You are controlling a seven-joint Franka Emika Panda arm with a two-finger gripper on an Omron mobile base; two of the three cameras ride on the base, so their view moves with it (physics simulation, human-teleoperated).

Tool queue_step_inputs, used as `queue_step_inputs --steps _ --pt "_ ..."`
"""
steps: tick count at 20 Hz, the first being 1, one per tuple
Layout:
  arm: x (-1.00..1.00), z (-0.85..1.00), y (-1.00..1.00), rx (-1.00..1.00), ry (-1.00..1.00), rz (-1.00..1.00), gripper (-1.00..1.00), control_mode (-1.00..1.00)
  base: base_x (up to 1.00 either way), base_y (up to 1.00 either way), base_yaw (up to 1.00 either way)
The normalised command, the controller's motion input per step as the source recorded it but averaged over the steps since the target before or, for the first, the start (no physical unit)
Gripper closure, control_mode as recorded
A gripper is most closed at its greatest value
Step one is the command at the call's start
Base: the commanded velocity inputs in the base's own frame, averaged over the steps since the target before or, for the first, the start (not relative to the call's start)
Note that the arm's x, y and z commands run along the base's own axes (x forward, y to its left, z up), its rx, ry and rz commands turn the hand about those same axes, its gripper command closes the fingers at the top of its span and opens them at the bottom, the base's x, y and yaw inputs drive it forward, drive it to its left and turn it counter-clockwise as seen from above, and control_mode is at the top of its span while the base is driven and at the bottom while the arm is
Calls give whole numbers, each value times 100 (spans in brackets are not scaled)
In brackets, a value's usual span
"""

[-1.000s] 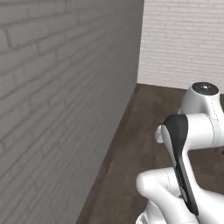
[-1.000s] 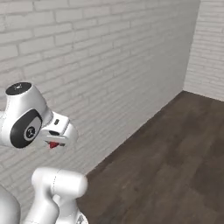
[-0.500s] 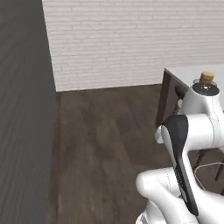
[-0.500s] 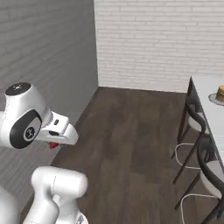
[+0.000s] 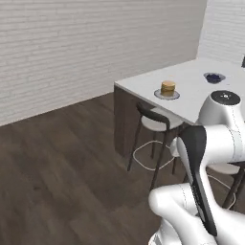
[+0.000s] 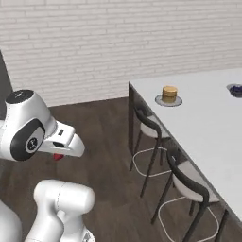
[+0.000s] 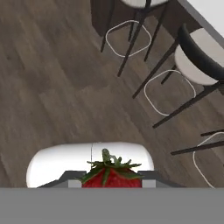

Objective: Take the strawberry from the fridge and place it on top of the pancake, located on the dining counter.

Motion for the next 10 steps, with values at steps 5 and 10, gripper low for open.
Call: queue_step_inputs --steps 5,10 --pt "0 0 0 0 0 0 100 100 100 57 -69" --pt "0 0 0 0 0 0 100 100 100 67 -60"
